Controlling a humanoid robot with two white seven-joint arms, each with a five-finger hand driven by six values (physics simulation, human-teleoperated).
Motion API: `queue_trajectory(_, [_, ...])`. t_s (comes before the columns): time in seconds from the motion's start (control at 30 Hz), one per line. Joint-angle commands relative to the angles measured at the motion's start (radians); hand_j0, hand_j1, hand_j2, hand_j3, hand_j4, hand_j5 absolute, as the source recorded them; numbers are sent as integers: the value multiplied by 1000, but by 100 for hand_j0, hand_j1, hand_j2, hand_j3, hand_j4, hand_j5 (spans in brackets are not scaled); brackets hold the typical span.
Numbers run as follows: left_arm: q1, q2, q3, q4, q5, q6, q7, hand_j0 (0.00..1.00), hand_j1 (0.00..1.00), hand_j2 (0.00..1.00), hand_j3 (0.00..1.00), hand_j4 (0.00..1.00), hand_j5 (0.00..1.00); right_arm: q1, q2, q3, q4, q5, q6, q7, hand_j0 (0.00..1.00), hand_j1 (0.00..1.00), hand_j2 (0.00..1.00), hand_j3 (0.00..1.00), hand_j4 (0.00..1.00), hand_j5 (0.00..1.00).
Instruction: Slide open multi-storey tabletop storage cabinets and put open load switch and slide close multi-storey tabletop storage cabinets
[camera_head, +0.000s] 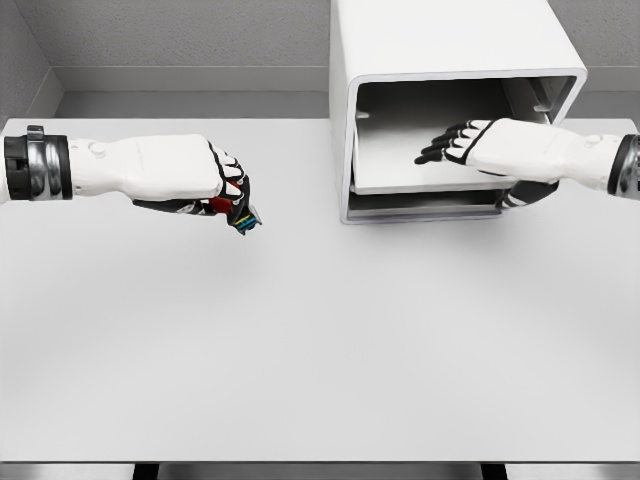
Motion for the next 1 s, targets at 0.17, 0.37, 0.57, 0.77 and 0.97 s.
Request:
queue_trajectory(0.17, [0, 1, 1, 0, 7, 2, 0, 40, 40, 40, 40, 40, 40, 3, 14, 76, 23, 44, 4, 0, 100, 100, 100, 100, 100, 100])
queue_trajectory(0.37, [0, 2, 1, 0, 7, 2, 0, 40, 40, 40, 40, 40, 40, 15, -28, 66, -44, 48, 1, 0, 100, 100, 100, 100, 100, 100])
queue_trajectory(0.57, [0, 8, 1, -2, 8, 2, 2, 40, 40, 40, 40, 40, 40, 52, -46, 15, -80, 45, -24, 0, 100, 100, 100, 100, 100, 100])
queue_trajectory(0.77, [0, 13, 1, -11, 8, 2, 3, 40, 40, 40, 40, 40, 40, 67, -77, 14, -110, 45, -56, 0, 100, 100, 100, 100, 100, 100])
queue_trajectory(0.97, [0, 16, 1, -12, 10, 2, 3, 40, 40, 40, 40, 40, 40, 110, -101, -40, -132, 44, -95, 0, 100, 100, 100, 100, 100, 100])
